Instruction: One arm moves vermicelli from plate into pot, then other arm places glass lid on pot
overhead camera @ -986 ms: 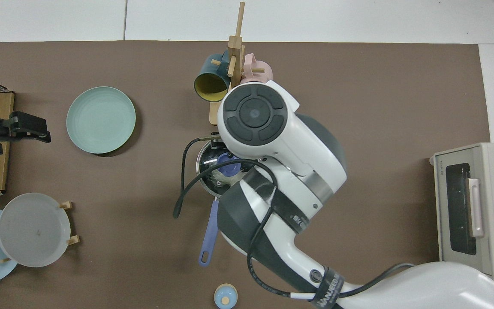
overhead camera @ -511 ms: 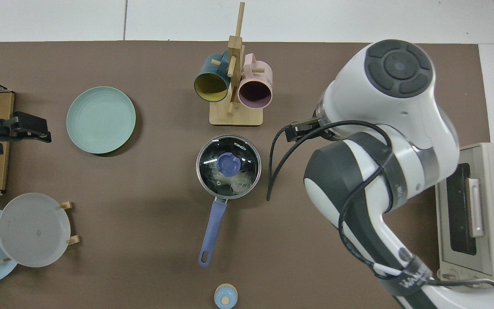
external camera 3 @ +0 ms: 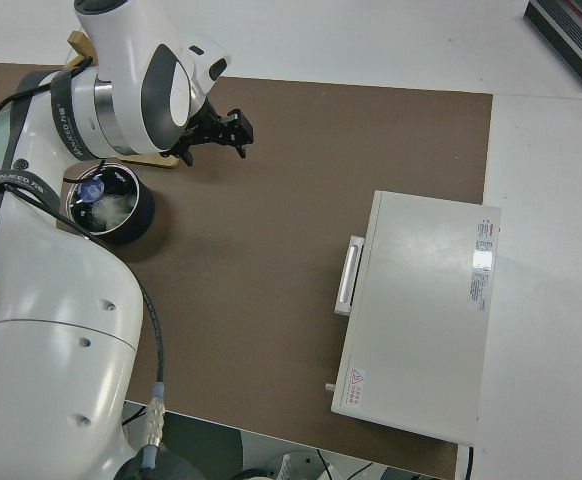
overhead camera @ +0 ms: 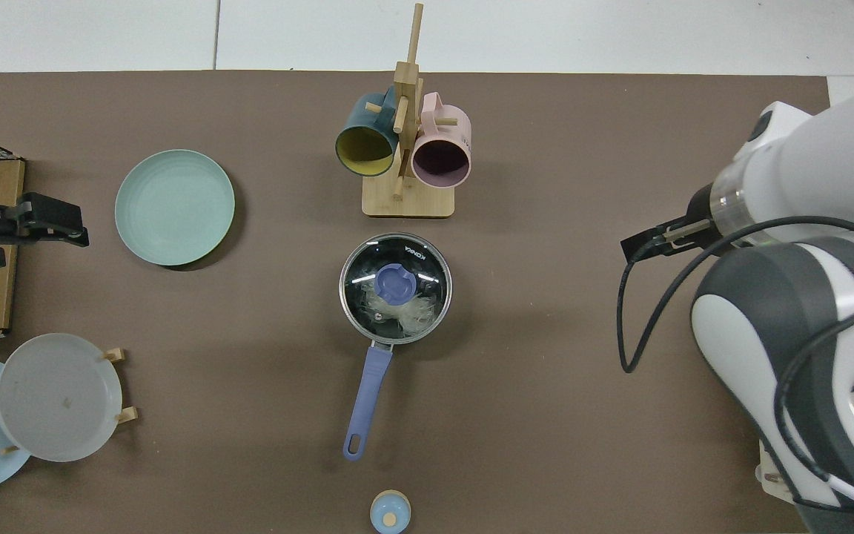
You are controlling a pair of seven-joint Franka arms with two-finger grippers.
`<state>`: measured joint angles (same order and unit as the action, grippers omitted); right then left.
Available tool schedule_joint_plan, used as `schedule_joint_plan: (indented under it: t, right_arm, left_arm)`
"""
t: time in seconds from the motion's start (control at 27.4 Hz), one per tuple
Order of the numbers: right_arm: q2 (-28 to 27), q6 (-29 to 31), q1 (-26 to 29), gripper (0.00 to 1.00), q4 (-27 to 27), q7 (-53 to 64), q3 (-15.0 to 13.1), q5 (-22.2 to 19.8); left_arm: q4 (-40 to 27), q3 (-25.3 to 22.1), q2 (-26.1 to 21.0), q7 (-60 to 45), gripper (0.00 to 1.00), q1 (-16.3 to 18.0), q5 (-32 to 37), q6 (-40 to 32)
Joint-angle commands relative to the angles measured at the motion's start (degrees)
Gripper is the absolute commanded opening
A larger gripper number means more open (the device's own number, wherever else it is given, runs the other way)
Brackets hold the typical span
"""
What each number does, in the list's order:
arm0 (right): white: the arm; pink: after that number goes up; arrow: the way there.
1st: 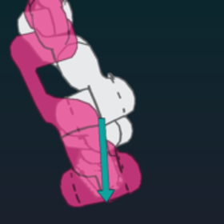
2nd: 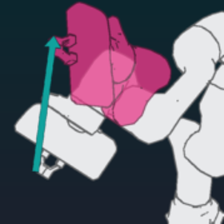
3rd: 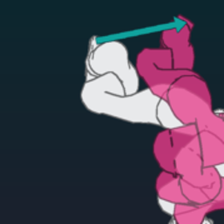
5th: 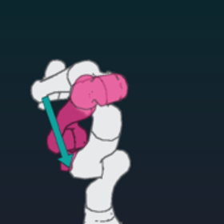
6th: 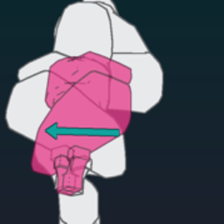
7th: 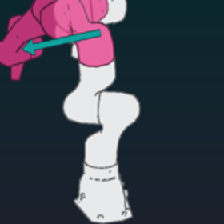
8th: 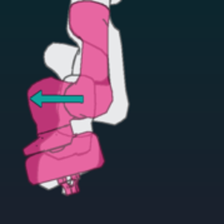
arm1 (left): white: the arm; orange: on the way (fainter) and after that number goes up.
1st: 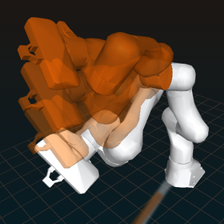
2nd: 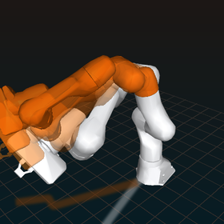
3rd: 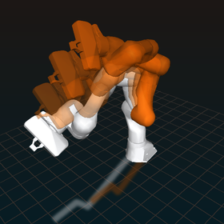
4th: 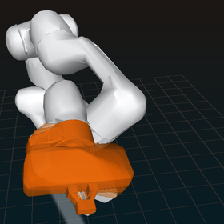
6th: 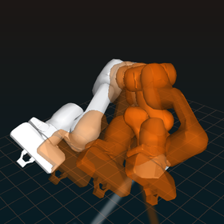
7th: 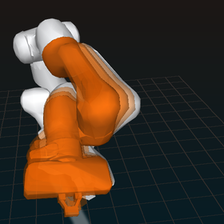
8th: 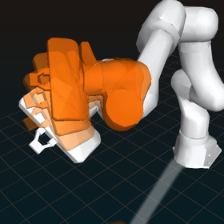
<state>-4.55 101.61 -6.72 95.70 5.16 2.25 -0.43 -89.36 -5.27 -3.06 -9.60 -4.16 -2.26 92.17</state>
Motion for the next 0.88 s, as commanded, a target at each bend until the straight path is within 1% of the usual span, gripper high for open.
schedule_joint_plan:
  t: [0.0,0.07,0.18,0.22,0.26,0.4,0.44,0.55,0.58,0.84]
  right_arm:
    - [6.3,-0.6,-1.1,1.00,5.7,4.2,-3.4,1.5]
    - [6.8,-1.9,-1.7,1.00,5.4,5.6,-5.1,1.5]
    - [7.1,-2.6,-4.1,1.00,4.8,7.6,-9.6,1.2]
    - [7.0,-2.5,-4.2,1.00,4.5,8.2,-10.5,1.2]
    - [6.9,-2.4,-3.8,1.00,3.9,8.5,-10.6,1.3]
    - [6.9,-2.5,-2.2,1.00,3.0,7.8,-10.3,1.1]
    - [6.9,-2.5,-1.5,1.00,3.0,7.7,-9.6,1.0]
    - [7.1,-2.6,1.7,1.00,3.0,7.2,-5.0,0.3]
    - [7.1,-2.6,2.7,1.00,3.0,6.6,-4.2,0.3]
    - [7.7,-3.7,3.5,1.00,3.1,3.9,-3.9,0.4]
  left_arm:
    - [-1.4,-0.1,1.4,-0.2,1.00,-0.1,0.6,-0.1]
    - [-1.4,-0.1,1.4,-0.2,1.00,-0.1,0.6,-0.2]
    - [-1.4,-0.1,1.4,-0.2,1.00,-0.1,0.6,-0.1]
    - [-1.4,-0.1,1.4,-0.2,1.00,-0.1,0.6,-0.2]
    - [-1.4,-0.1,1.4,-0.2,1.00,-0.1,0.6,-0.1]
    - [-1.4,-0.1,1.4,-0.2,1.00,-0.1,0.6,-0.2]
    - [-1.4,-0.1,1.4,-0.2,1.00,-0.1,0.6,-0.2]
    - [-1.4,-0.1,1.4,-0.2,1.00,-0.1,0.6,-0.2]
    - [-1.4,-0.1,1.4,-0.2,1.00,-0.1,0.6,-0.2]
    - [-1.4,-0.1,1.4,-0.2,1.00,-0.1,0.6,-0.2]
